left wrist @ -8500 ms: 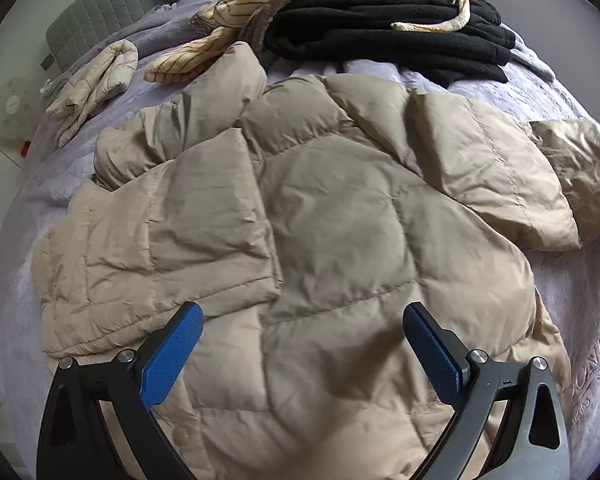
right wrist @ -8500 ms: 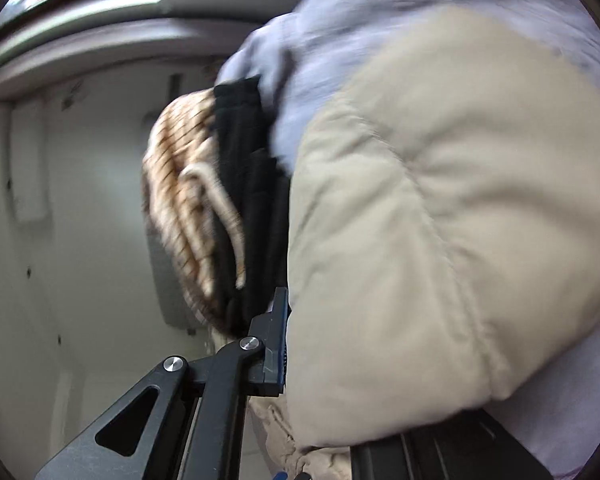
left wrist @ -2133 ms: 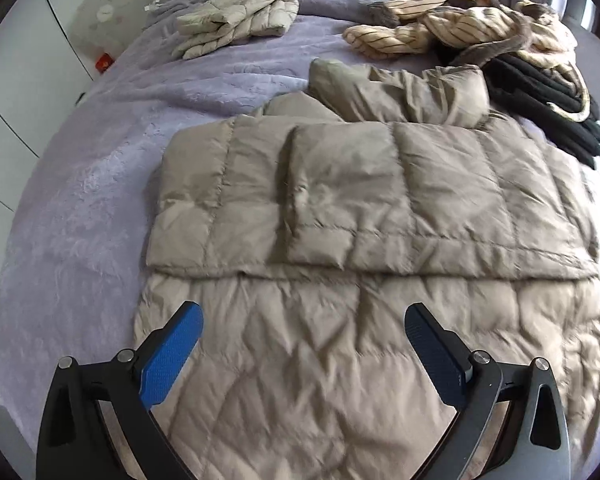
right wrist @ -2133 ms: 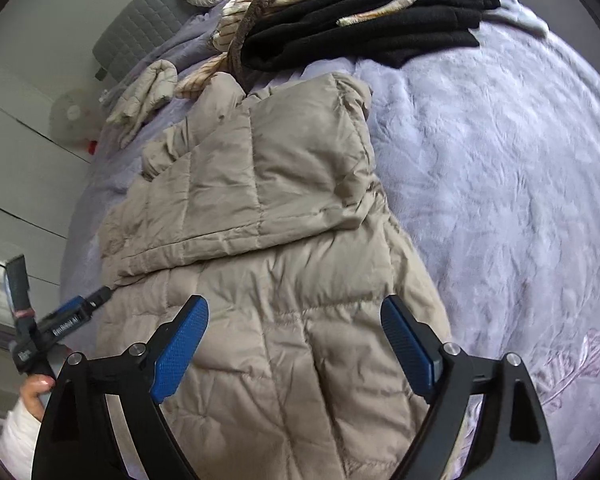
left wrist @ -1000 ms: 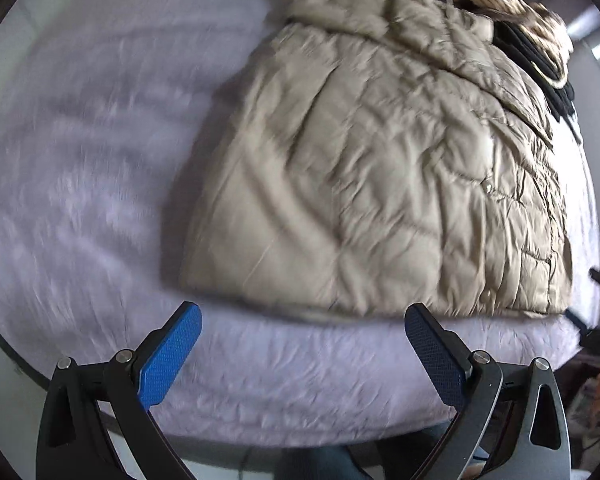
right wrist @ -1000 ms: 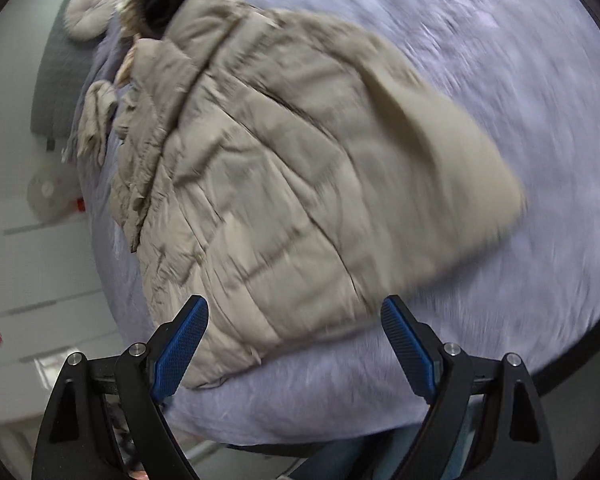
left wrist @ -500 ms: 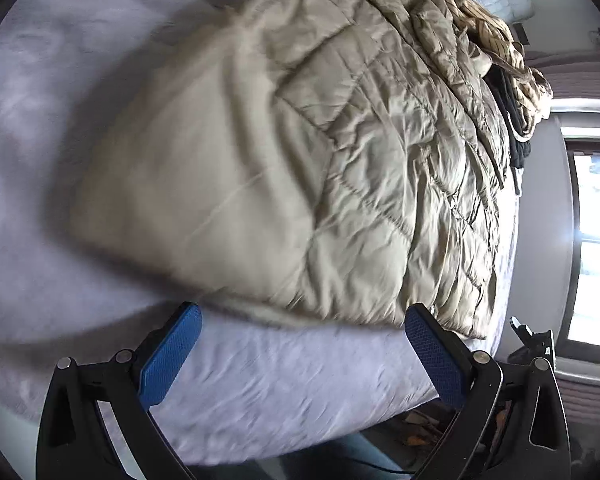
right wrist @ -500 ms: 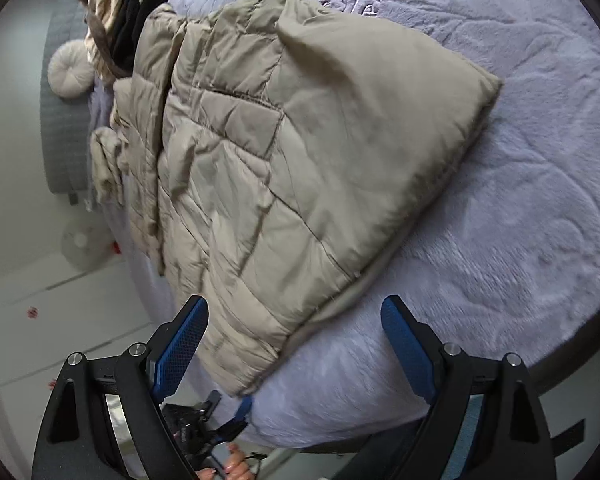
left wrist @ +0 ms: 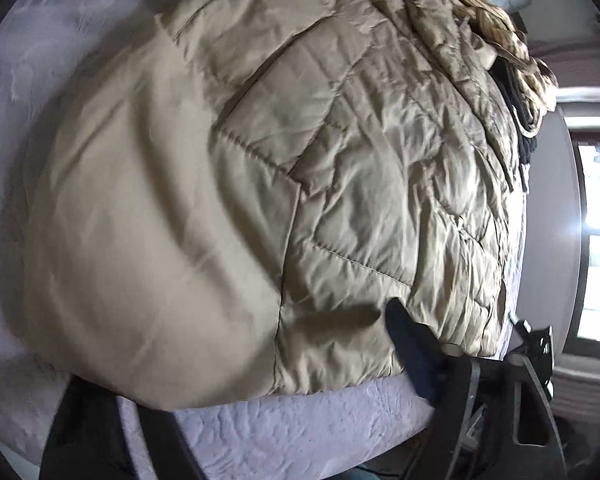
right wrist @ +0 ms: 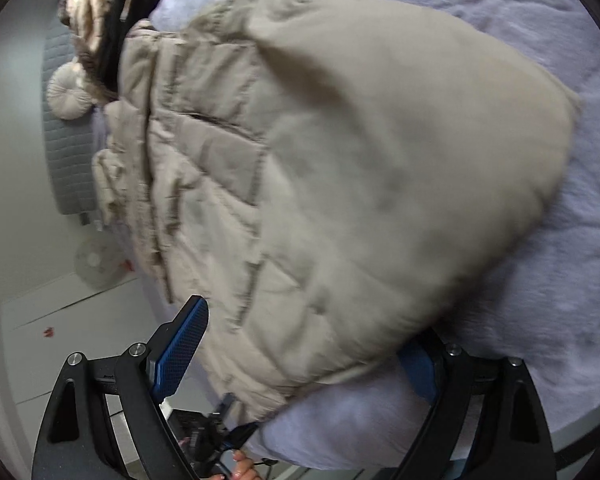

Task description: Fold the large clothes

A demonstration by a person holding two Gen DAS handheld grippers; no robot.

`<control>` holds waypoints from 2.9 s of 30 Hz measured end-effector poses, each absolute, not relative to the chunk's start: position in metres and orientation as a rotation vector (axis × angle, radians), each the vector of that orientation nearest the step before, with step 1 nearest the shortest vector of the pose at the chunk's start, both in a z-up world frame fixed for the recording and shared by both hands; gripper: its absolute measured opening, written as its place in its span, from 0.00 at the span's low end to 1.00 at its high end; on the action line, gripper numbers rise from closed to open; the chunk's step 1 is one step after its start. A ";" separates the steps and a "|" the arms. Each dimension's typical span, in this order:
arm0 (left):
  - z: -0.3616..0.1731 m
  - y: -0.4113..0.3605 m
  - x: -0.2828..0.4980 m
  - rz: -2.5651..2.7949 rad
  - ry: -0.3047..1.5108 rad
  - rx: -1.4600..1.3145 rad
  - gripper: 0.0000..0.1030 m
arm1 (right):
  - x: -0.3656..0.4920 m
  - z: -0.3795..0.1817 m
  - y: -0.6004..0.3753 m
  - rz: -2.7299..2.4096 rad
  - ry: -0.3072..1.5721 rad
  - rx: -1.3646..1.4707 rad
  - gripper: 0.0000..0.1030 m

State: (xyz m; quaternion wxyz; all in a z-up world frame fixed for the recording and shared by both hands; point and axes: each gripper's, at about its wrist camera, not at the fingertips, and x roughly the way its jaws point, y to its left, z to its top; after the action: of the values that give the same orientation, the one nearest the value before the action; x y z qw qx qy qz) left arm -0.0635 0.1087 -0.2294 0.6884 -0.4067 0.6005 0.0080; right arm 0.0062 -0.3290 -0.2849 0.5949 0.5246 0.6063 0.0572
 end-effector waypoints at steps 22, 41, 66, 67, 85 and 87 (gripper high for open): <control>-0.171 0.122 -0.056 -0.077 1.214 -0.788 0.11 | 0.011 -0.282 -0.337 0.183 1.406 1.220 0.09; -0.037 0.141 0.057 0.071 0.938 -0.665 0.11 | 0.196 -0.142 -0.311 0.664 1.303 0.860 0.08; -0.110 0.185 0.248 0.129 1.173 -0.366 0.67 | 0.389 -0.207 -0.226 0.421 1.393 0.667 0.12; -0.103 0.185 0.244 0.136 1.160 -0.343 0.79 | 0.391 -0.209 -0.227 0.419 1.398 0.673 0.13; -0.122 0.160 0.260 0.220 1.088 -0.106 0.58 | 0.363 -0.171 -0.206 0.407 1.291 0.174 0.08; -0.134 0.164 0.272 0.264 1.091 -0.108 0.58 | 0.372 -0.179 -0.215 0.338 1.269 0.121 0.08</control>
State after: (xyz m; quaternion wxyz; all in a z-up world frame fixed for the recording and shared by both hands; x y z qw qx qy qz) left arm 0.2722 0.1640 -0.1343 0.8453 -0.0514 0.5168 0.1253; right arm 0.3720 -0.2147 -0.1787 0.7903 0.0564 0.5896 0.1568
